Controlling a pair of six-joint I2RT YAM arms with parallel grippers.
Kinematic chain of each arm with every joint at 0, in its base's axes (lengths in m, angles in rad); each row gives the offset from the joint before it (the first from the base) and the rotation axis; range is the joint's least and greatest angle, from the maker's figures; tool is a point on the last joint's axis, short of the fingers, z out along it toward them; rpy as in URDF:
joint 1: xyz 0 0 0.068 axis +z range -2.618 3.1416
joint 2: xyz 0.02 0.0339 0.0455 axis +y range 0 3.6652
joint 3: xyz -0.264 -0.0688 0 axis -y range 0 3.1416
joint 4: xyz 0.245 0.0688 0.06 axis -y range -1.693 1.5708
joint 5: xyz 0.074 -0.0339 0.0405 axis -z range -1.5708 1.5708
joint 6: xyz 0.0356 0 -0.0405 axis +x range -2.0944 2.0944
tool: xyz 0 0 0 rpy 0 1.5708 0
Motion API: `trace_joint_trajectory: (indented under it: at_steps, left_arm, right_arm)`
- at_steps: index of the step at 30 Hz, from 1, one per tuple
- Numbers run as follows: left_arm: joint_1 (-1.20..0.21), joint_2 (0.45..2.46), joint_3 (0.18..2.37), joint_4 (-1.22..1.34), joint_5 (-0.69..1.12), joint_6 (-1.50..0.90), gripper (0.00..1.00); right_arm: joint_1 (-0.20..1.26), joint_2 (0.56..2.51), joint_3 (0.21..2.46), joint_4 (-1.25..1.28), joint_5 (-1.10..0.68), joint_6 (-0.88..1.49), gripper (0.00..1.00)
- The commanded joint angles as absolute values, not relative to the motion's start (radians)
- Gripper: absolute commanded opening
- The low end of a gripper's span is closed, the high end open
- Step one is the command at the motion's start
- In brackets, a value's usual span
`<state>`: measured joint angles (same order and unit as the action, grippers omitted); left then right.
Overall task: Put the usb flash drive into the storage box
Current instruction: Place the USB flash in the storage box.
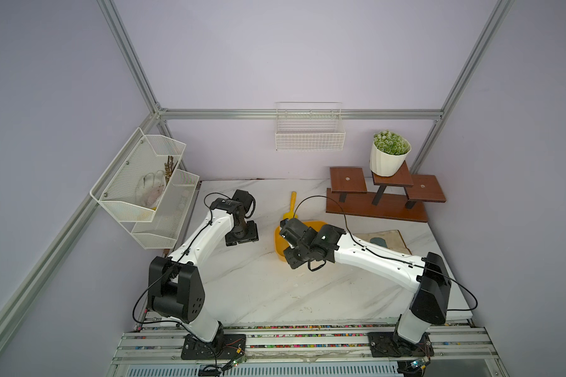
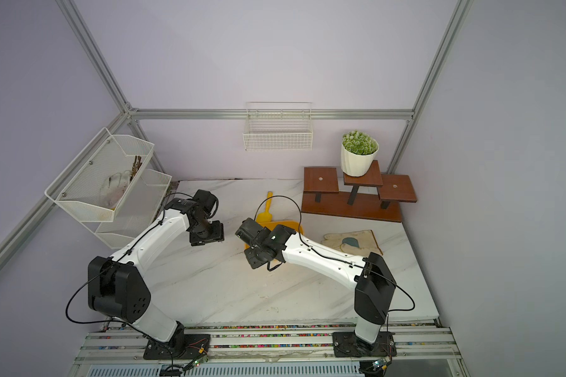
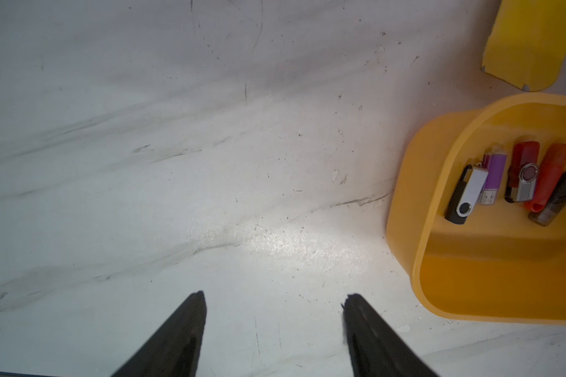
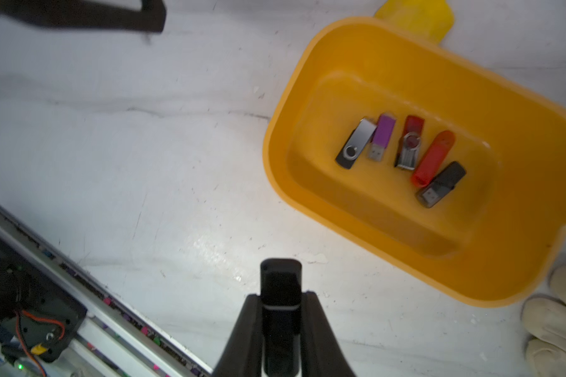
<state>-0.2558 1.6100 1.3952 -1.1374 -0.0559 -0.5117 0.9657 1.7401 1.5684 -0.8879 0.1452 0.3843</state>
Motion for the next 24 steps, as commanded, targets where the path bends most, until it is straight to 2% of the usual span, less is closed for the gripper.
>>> trace_joint_trajectory:
  at_steps: [1,11,24]
  left_arm:
    - [-0.246,1.577,1.393,-1.114,-0.042,-0.495,0.71]
    - [-0.243,1.584,1.392,-1.107,-0.032,-0.494,0.71]
    - [-0.239,1.565,1.361,-1.099,-0.029,-0.492,0.71]
  right_arm:
    - [0.920,1.792,1.620,-0.868,0.195,0.380,0.00]
    - [0.852,2.055,1.841,-0.803,0.209,0.410,0.00]
    - [0.847,2.193,1.840,-0.728,0.176,0.413,0.00]
